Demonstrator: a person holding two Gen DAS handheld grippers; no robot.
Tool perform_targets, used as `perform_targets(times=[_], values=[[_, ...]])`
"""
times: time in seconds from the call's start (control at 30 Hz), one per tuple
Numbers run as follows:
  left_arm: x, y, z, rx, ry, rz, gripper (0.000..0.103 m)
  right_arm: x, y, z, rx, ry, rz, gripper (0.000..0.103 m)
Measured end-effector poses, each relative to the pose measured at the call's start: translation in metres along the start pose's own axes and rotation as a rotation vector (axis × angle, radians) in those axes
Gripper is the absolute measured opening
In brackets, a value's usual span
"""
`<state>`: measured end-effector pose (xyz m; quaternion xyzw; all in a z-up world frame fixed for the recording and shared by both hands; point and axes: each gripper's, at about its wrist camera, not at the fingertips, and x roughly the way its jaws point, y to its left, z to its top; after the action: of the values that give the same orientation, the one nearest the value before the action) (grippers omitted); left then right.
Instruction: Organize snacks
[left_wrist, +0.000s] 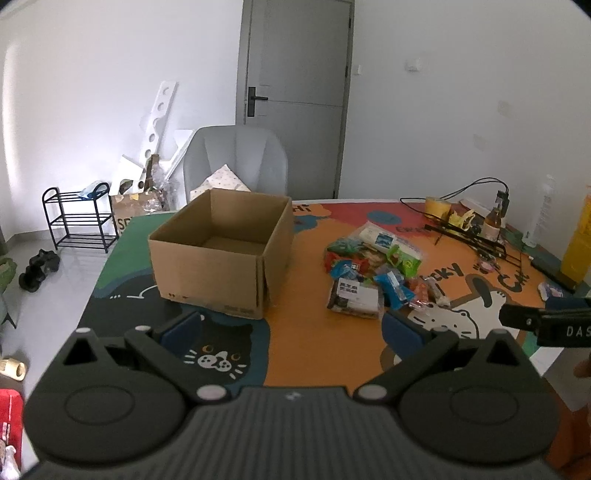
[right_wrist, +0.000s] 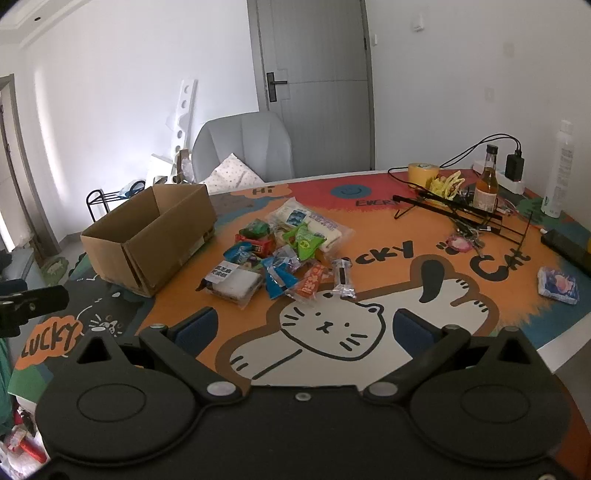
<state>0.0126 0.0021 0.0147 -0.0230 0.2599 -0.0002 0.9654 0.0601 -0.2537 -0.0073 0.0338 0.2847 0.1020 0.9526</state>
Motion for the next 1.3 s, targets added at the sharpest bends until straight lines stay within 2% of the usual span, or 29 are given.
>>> perform_targets(times=[0.5, 0.93, 1.3], values=[[0.006, -0.001, 0.0, 0.01, 0.011, -0.001, 0.103, 0.003, -0.004, 0.002, 0.012, 0.018, 0.031, 0.103], [0.016, 0.003, 0.001, 0.007, 0.025, 0.0, 0.103, 0.016, -0.001, 0.005, -0.007, 0.034, 0.016, 0.103], [0.044, 0.003, 0.01, -0.004, 0.046, -0.048, 0.103, 0.039, -0.006, 0.011, 0.004, 0.067, 0.029, 0.103]])
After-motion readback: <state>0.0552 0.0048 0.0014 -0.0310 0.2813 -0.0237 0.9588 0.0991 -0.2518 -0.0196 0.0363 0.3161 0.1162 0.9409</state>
